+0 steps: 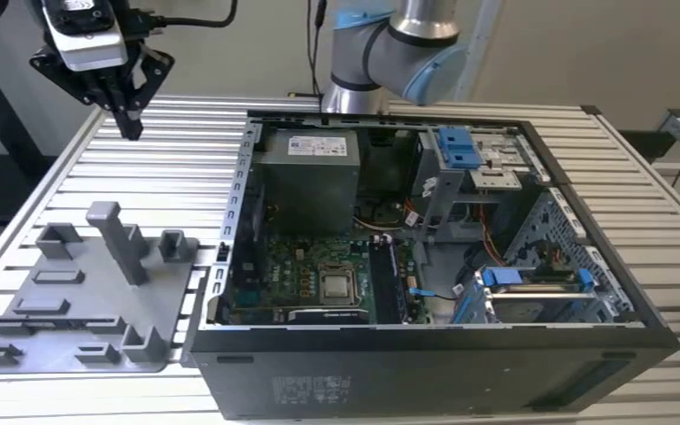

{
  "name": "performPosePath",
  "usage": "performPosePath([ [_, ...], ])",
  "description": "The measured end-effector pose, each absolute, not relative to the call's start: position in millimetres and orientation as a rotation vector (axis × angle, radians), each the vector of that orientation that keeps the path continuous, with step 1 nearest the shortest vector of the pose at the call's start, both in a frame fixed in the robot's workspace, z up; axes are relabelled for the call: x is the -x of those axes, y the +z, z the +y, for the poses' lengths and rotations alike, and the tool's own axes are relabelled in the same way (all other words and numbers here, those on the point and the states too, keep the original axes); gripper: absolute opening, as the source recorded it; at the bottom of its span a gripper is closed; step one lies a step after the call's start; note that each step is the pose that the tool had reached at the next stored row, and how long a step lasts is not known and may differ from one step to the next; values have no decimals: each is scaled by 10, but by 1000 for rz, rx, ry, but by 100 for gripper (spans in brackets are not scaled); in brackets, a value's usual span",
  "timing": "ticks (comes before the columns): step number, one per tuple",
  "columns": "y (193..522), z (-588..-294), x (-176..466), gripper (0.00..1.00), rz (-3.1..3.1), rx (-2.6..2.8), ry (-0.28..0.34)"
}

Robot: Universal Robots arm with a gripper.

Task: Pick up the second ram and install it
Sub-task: 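Reach for the second ram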

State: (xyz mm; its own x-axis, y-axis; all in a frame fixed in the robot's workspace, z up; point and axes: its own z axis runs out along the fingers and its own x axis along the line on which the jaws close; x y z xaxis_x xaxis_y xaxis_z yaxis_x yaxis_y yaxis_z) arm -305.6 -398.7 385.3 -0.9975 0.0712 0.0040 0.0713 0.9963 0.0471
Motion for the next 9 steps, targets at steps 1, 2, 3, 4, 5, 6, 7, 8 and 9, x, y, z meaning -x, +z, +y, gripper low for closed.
performPosePath([
  [1,3850,-3988,3074,11,-3136,112,-74],
  [2,3847,-3987,3092,11,-3136,112,-74],
  [3,3843,-3987,3111,11,-3136,112,-74],
  [4,3840,-3987,3128,11,-3136,112,-74],
  [5,3837,-3987,3144,11,-3136,112,-74],
  [6,3834,-3987,3159,11,-3136,112,-74],
  [7,3830,-3987,3174,11,-3136,112,-74],
  [8,3827,-3987,3192,11,-3136,112,-74],
  [9,3824,-3987,3211,11,-3136,112,-74],
])
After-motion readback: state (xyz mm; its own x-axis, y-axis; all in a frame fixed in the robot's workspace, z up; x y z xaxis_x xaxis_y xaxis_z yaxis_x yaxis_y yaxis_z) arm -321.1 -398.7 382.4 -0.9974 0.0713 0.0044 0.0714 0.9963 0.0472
